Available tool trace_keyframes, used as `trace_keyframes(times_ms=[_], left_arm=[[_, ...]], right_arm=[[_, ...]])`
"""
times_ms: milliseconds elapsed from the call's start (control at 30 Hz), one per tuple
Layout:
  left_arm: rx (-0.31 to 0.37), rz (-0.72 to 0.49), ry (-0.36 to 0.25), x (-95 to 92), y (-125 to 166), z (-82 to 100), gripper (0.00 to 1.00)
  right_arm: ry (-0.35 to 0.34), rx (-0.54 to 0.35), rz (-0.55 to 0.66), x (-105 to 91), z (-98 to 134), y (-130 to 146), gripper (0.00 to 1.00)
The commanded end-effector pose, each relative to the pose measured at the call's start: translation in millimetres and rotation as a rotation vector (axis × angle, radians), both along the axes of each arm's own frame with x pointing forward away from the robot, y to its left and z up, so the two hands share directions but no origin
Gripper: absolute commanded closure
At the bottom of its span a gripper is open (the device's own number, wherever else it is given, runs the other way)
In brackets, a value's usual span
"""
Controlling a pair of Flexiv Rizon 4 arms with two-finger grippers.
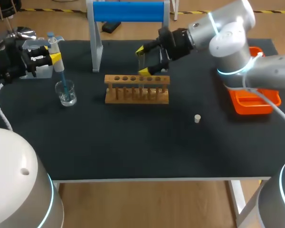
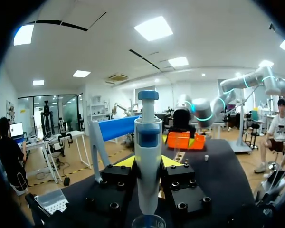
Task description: Invert the test tube, pick up the pipette, mount the tip to pipette, aspirate from beaker and dispense into the tube, eject the tip, return the pipette, and cap with the stopper.
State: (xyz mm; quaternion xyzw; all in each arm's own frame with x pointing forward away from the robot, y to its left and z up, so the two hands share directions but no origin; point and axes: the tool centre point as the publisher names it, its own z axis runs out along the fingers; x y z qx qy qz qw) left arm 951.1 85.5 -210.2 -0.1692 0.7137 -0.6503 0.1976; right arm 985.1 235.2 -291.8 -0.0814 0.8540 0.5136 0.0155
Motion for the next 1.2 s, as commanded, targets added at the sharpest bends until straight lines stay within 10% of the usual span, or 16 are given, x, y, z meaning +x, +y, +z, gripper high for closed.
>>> trace_keyframes(times_ms=[33, 1200], left_arm=[[0.000, 0.001, 0.000, 0.2, 0.0, 0.3, 1.00], [0.000, 0.001, 0.000, 0.2, 0.0, 0.3, 1.00]], right_arm=[[-0.006, 0.002, -0.010, -0.4, -3.2, 6.0, 0.00], [-0.019, 0.003, -0.048, 0.2, -3.6, 7.8, 0.00]])
